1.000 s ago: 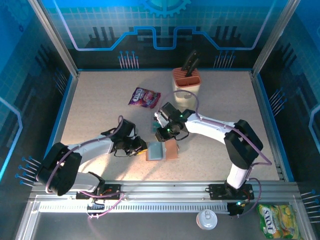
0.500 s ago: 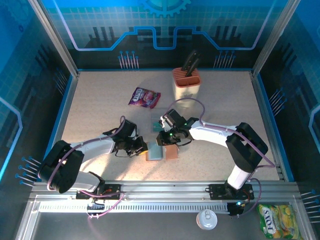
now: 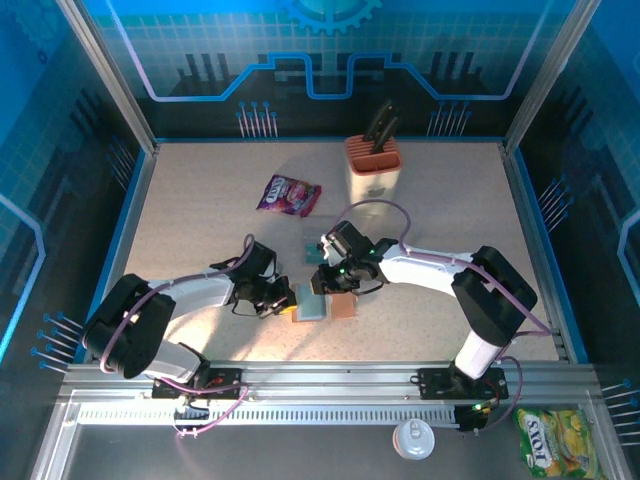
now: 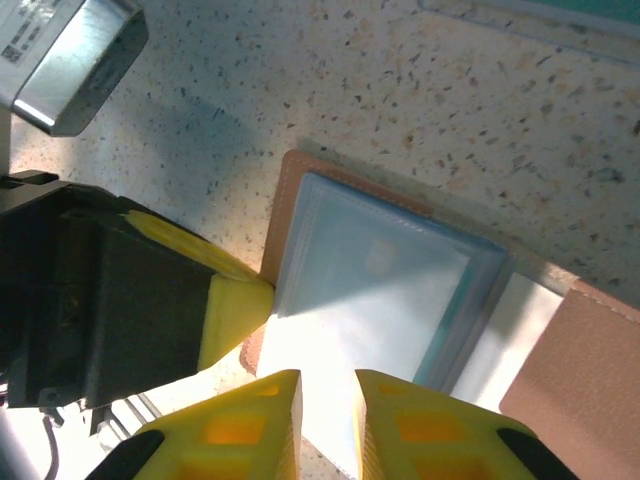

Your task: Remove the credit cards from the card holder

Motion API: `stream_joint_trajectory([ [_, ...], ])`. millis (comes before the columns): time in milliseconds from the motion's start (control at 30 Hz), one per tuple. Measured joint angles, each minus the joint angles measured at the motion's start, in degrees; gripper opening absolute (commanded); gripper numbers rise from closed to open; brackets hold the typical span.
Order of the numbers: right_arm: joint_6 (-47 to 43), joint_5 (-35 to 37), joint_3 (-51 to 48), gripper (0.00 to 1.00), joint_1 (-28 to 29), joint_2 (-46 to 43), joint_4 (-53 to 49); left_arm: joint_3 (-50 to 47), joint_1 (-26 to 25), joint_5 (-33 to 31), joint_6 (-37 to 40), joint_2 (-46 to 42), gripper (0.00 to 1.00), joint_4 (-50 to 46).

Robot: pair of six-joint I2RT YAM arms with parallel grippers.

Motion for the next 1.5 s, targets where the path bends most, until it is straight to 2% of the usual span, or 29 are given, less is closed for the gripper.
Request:
stream_joint_trajectory([
  [233,2.6,-4.0,0.0,0.22,0.2,1.5,0.7,0.0,0.0,-0.1,0.0,0.0,0.06,-0.2],
  [400,4.3,-6.0,-0.4,0.30,0.3,2.9,2.5,0.0,0.0,-0.7,0.0,-0.2,0.07,-0.9],
  [633,5.2,-7.1,-0.4,0.34,0.3,4.0,3.2,0.0,0.0,-1.6,0.0,-0.6,0.07,-1.7],
  [1133,6.9,-8.4,-0.4,0.36,0.8,5.7,3.3,0.0,0.0,-2.2,0.0,-0.9,0.07,-2.1],
  [1500,7.3,-6.4,-0.3,0.36,1.0,6.1,0.8,0.0,0.0,-2.3,0.0,-0.9,0.07,-2.1],
])
